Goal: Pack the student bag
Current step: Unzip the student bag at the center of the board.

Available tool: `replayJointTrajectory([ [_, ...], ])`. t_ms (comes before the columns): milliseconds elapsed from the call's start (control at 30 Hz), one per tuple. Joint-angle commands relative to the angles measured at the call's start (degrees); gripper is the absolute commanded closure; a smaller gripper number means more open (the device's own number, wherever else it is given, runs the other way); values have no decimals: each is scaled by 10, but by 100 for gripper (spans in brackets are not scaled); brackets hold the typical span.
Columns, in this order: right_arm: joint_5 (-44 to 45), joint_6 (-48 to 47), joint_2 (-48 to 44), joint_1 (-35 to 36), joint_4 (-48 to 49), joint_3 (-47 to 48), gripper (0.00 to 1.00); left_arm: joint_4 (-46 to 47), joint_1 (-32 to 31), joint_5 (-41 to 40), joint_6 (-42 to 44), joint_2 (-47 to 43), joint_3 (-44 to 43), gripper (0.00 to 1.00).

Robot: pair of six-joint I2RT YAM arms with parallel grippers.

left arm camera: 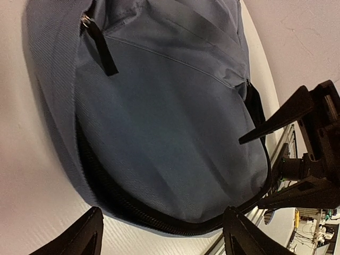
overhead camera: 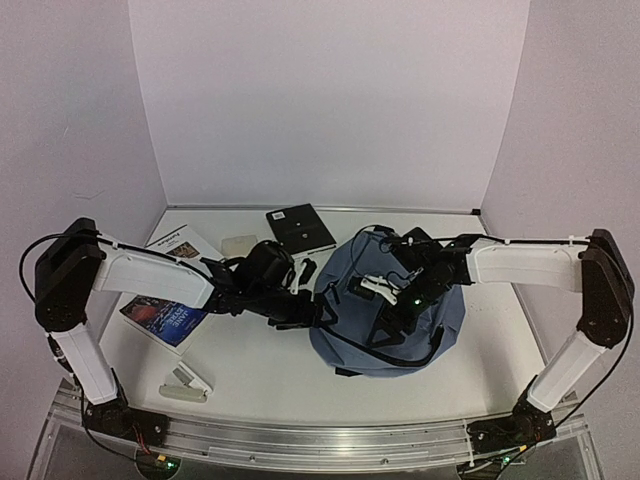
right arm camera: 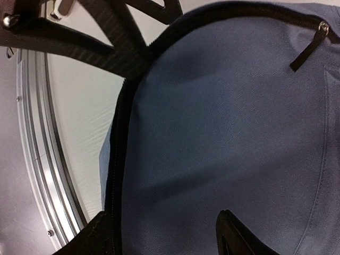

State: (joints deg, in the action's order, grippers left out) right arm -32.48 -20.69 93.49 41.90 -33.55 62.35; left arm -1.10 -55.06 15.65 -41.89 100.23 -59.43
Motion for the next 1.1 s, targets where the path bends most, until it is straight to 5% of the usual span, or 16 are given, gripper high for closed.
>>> replayJointTrajectory([
  [0, 11, -40, 17, 23, -19, -13, 33, 97, -10, -3, -47, 24, 29, 24],
  [100, 11, -43, 34, 40, -18, -16, 33, 133, -13, 4, -68, 45, 42, 32],
  [200, 10, -38, 51, 46, -17, -16, 34, 144, -14, -1, -85, 65, 48, 53],
  [333, 11, -30, 44, 46, -16, -18, 32, 170, -14, -4, -101, 70, 77, 69],
  [533, 10, -18, 35, 55, -15, -14, 21, 218, -14, -8, -108, 69, 126, 53],
  [633, 34, -17, 46, 71, -6, -14, 24, 233, -14, -7, -113, 77, 133, 52],
  [833, 101, -5, 69, 75, 12, -2, 60, 246, -17, -10, -119, 75, 141, 51],
  [1000, 126, 9, 39, 75, 11, 23, 96, 265, -18, -27, -111, 45, 179, 33],
  [1067, 130, 22, 31, 72, 11, 39, 100, 263, -17, -33, -105, 36, 186, 30],
])
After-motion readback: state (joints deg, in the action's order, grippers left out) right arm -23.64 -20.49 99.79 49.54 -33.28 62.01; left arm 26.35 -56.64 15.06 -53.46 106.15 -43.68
